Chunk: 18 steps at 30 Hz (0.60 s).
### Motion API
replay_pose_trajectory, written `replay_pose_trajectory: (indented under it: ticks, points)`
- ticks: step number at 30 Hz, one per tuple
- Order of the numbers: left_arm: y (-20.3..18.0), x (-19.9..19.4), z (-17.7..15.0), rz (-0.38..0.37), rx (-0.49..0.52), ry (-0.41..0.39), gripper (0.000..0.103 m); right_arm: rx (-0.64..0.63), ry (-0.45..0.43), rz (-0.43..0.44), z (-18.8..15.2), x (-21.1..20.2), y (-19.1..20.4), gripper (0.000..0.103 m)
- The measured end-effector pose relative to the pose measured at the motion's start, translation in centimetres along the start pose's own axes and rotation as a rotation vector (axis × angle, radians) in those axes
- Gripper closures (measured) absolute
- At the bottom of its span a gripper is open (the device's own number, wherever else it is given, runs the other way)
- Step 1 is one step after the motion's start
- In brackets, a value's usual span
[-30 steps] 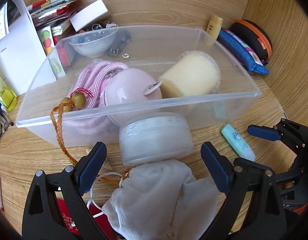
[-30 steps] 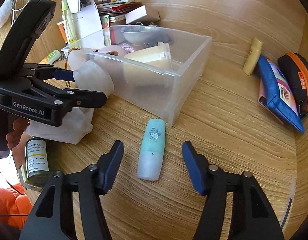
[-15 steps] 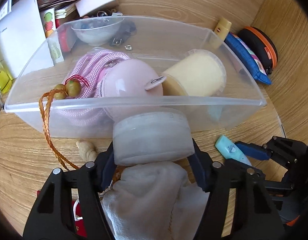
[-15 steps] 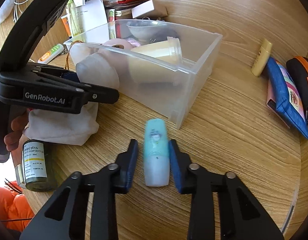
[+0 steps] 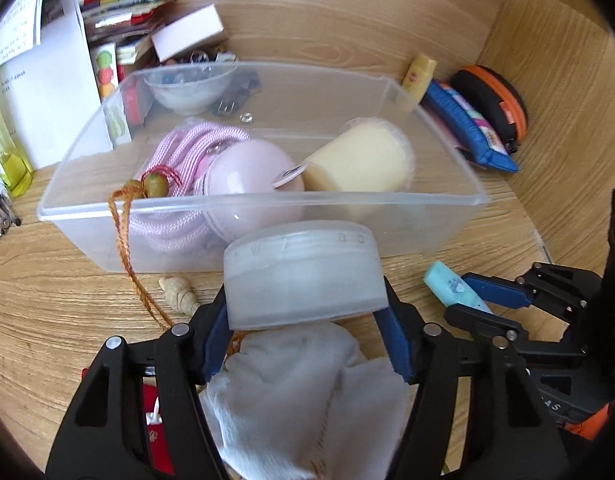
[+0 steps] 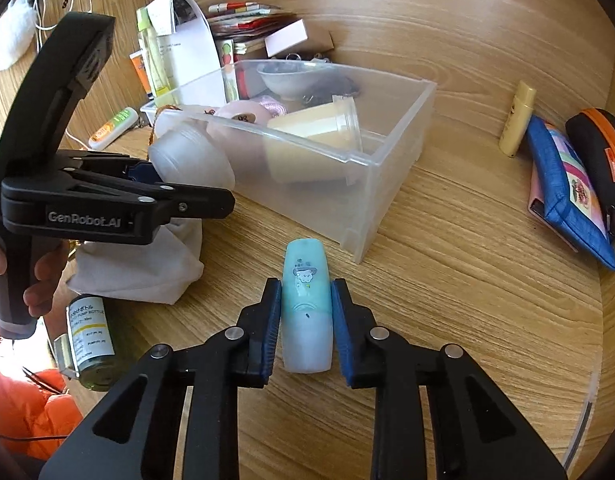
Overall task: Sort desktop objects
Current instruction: 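Carry the white jar and mint-green tube into the clear box and open both tools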
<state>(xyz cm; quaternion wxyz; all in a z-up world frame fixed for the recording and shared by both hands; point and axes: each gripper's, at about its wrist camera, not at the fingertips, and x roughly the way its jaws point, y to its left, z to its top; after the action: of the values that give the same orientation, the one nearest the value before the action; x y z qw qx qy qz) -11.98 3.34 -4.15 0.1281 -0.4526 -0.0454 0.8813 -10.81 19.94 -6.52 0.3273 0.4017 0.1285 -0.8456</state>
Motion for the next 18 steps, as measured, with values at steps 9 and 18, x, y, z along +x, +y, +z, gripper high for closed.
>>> replay_pose_trajectory:
  ticks: [9,18]
  points:
    - [0.0,-2.7,0.0,-0.031,0.017,-0.047,0.039,0.005,-0.065,-0.026,1.0,-3.0,0.6,0.08]
    - [0.7,-3.3,0.7,-0.065,0.008,-0.058,0.039,0.006,-0.122,-0.043,3.1,-4.8,0.7,0.08]
